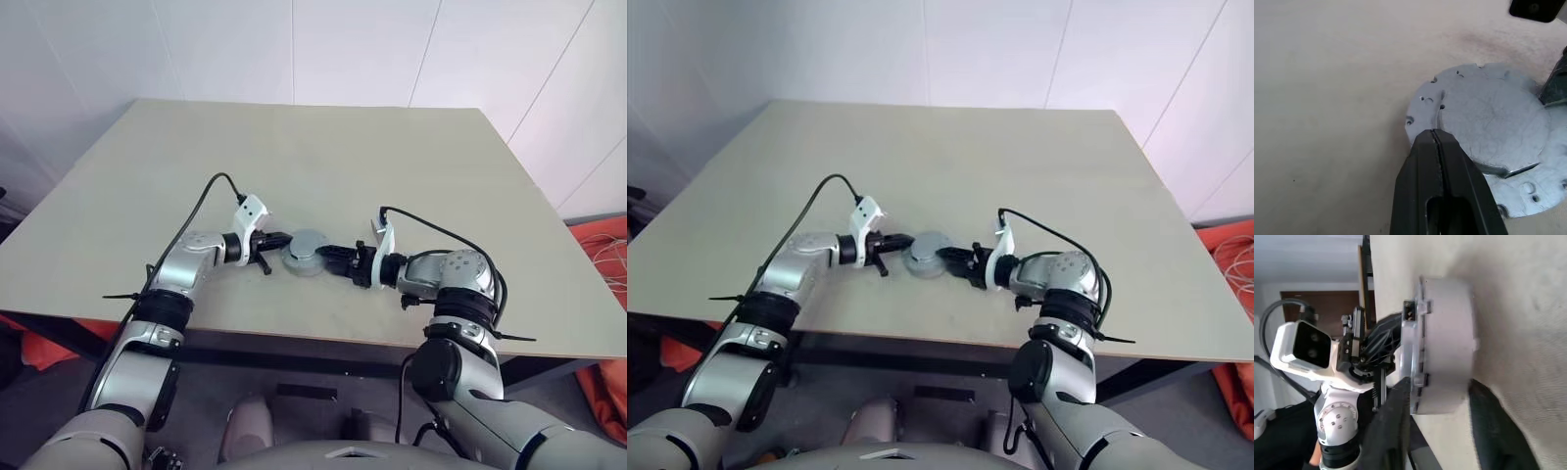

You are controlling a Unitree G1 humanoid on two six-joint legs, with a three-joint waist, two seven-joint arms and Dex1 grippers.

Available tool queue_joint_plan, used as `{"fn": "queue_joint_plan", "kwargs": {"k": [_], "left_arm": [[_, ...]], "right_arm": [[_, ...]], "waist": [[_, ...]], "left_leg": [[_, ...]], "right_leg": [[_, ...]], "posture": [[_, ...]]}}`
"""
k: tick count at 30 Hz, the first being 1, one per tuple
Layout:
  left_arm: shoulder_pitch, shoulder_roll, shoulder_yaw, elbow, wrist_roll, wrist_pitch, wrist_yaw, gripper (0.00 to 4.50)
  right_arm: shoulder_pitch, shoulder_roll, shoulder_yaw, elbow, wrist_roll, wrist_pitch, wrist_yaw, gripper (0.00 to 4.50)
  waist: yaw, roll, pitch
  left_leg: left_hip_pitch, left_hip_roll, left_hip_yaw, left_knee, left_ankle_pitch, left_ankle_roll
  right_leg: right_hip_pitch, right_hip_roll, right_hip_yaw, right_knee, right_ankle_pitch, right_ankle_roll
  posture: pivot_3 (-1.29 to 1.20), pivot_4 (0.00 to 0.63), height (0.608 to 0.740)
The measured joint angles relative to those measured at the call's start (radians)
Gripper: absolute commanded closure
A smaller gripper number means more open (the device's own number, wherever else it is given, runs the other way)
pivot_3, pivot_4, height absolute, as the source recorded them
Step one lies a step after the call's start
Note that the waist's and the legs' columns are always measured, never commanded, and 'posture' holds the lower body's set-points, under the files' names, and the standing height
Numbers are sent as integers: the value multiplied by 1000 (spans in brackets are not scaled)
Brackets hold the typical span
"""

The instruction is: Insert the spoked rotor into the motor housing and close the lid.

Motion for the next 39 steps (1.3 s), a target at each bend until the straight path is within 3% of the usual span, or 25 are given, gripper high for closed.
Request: {"fn": "queue_joint_plan", "kwargs": {"k": [1,8,13,22,26,37,39], "left_arm": [[1,2,2,1,1,1,1,4500],[5,-3,14,1,-5,3,2,4500],[26,-45,97,1,-84,85,48,4500],[33,-60,482,-11,-428,379,204,4500],[98,-51,494,-113,-504,452,188,3618],[146,-79,656,-189,-868,746,212,6],[147,-86,676,-188,-919,786,231,0]], "right_arm": [[-2,1,-4,-1,14,0,2,3429],[-2,0,-11,-4,23,4,-4,3435],[-3,4,-10,-22,28,5,-6,3435],[-36,-1,-10,-63,103,5,0,3435],[-36,-15,6,-65,130,8,1,3435],[-36,-122,108,-89,279,8,19,3435],[-36,-137,114,-89,307,9,20,3435]], "waist": [[0,0,0],[1,0,0],[0,1,0],[1,1,0],[3,1,0],[2,1,1],[3,1,1]], "left_leg": [[0,0,0,0,0,0],[0,0,0,0,0,0],[-3,0,0,0,0,0],[-10,0,0,0,0,0],[-12,0,0,1,0,0],[-11,0,0,2,0,0],[-12,0,0,2,0,0]], "right_leg": [[0,0,0,0,0,0],[0,0,0,0,0,0],[-2,0,0,0,0,0],[-9,1,-1,0,2,3],[-10,0,-2,-1,2,3],[-9,1,-2,0,3,4],[-9,1,-2,0,3,4]], "posture": [[0,0,740],[0,0,740],[0,0,740],[0,0,740],[0,0,740],[0,0,740],[0,0,740]]}}
